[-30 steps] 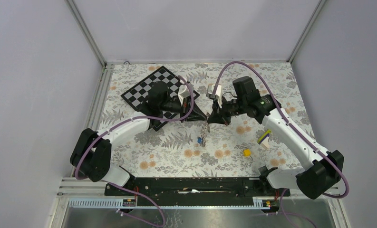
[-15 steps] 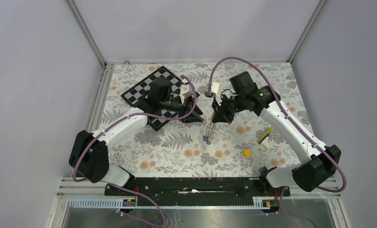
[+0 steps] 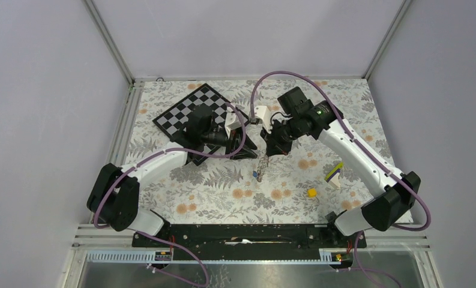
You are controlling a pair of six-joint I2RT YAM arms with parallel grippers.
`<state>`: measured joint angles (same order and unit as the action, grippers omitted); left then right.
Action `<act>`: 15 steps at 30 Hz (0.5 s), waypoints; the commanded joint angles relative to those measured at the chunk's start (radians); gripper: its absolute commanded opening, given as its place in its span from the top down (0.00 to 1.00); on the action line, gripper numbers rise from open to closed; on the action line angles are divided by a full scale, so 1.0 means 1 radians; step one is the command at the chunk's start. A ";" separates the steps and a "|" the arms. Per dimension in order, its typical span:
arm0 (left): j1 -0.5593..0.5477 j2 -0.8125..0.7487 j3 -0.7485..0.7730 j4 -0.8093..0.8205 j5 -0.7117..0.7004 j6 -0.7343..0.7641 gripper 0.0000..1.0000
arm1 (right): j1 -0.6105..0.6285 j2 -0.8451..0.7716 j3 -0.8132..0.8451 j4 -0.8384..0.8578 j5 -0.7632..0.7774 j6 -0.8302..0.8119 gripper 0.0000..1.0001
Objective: Put the keys on the keyring
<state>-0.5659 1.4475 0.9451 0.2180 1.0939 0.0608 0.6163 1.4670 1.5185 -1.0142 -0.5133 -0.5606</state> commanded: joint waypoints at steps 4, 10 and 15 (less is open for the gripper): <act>0.002 -0.004 -0.091 0.408 0.084 -0.183 0.64 | 0.026 0.023 0.076 -0.055 0.025 -0.010 1.00; -0.015 0.029 -0.130 0.612 0.092 -0.284 0.68 | 0.033 0.046 0.102 -0.073 0.024 -0.009 1.00; -0.023 0.077 -0.158 0.833 0.087 -0.424 0.73 | 0.037 0.052 0.101 -0.067 0.009 -0.007 1.00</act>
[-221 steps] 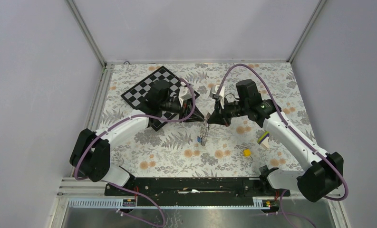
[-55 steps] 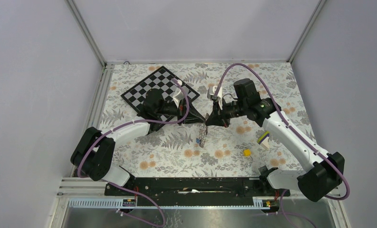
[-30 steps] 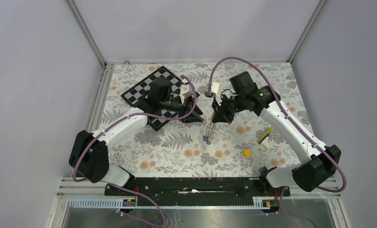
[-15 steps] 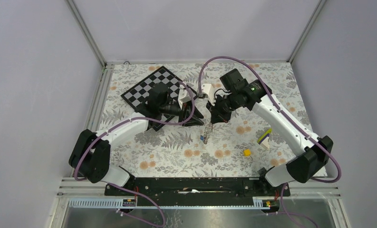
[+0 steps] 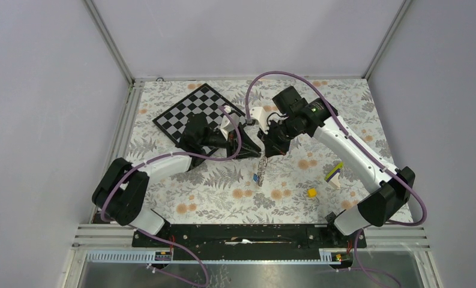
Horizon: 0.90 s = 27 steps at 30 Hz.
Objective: Put the keys on the keyring
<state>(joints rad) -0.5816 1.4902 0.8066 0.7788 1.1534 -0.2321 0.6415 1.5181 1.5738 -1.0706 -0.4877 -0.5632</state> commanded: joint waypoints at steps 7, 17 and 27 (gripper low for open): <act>-0.007 0.064 -0.021 0.314 0.014 -0.154 0.75 | 0.013 -0.001 0.042 -0.006 -0.022 -0.004 1.00; -0.012 0.067 -0.008 0.224 -0.002 -0.099 0.74 | 0.013 -0.003 0.033 0.006 -0.038 -0.002 1.00; -0.021 0.068 0.006 0.191 -0.014 -0.085 0.72 | 0.014 -0.016 0.008 0.029 -0.054 0.003 1.00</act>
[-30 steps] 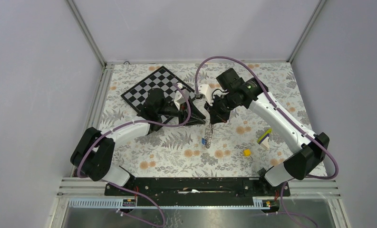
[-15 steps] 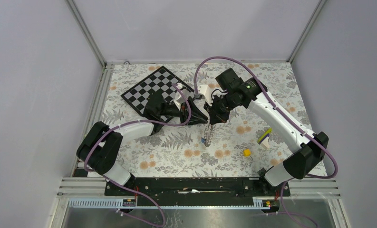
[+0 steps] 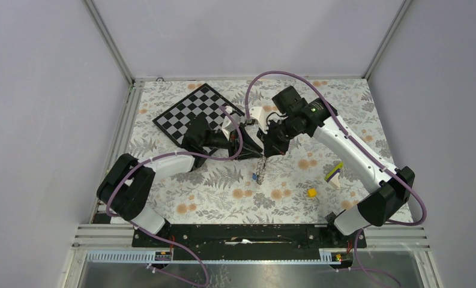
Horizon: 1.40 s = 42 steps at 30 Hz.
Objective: Put the keys on the keyring
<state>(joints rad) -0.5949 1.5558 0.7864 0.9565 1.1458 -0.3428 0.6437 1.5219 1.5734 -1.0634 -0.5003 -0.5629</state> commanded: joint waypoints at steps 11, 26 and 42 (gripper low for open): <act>-0.012 0.009 0.030 0.033 -0.002 0.008 0.77 | 0.011 -0.025 -0.010 0.037 -0.046 0.002 1.00; -0.011 0.001 0.023 0.021 0.008 0.006 1.00 | 0.012 -0.035 -0.036 0.043 -0.037 -0.001 1.00; 0.011 -0.121 0.039 -0.158 -0.019 0.030 1.00 | 0.006 -0.139 -0.113 0.188 -0.014 0.024 0.72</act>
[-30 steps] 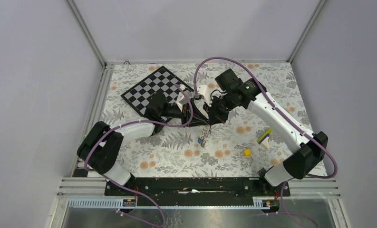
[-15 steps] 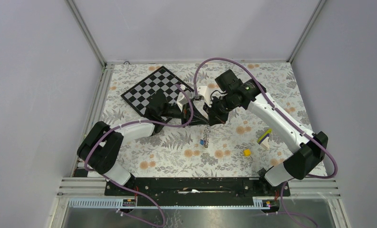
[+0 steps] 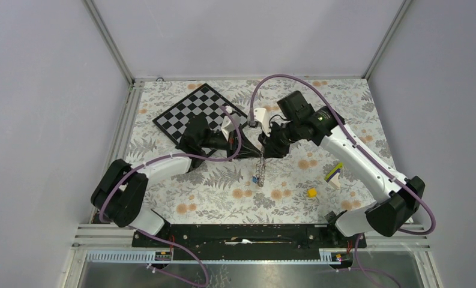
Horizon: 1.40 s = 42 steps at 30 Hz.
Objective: Put the keys on the keyring
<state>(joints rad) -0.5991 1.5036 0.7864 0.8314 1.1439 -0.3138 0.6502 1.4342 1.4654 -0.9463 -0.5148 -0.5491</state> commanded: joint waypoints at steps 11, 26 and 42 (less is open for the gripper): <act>0.021 -0.114 0.231 -0.601 -0.156 0.202 1.00 | -0.073 -0.136 -0.075 0.247 -0.059 0.088 0.65; 0.023 -0.144 0.282 -0.635 -0.113 0.148 1.00 | -0.139 -0.230 -0.252 0.470 -0.218 0.204 0.68; 0.039 -0.151 0.222 -0.437 -0.020 -0.014 1.00 | -0.165 -0.232 -0.300 0.490 -0.401 0.197 0.78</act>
<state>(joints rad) -0.5632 1.3937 1.0111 0.2768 1.0687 -0.2913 0.4900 1.2198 1.1580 -0.4873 -0.8520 -0.3580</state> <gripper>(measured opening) 0.010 0.233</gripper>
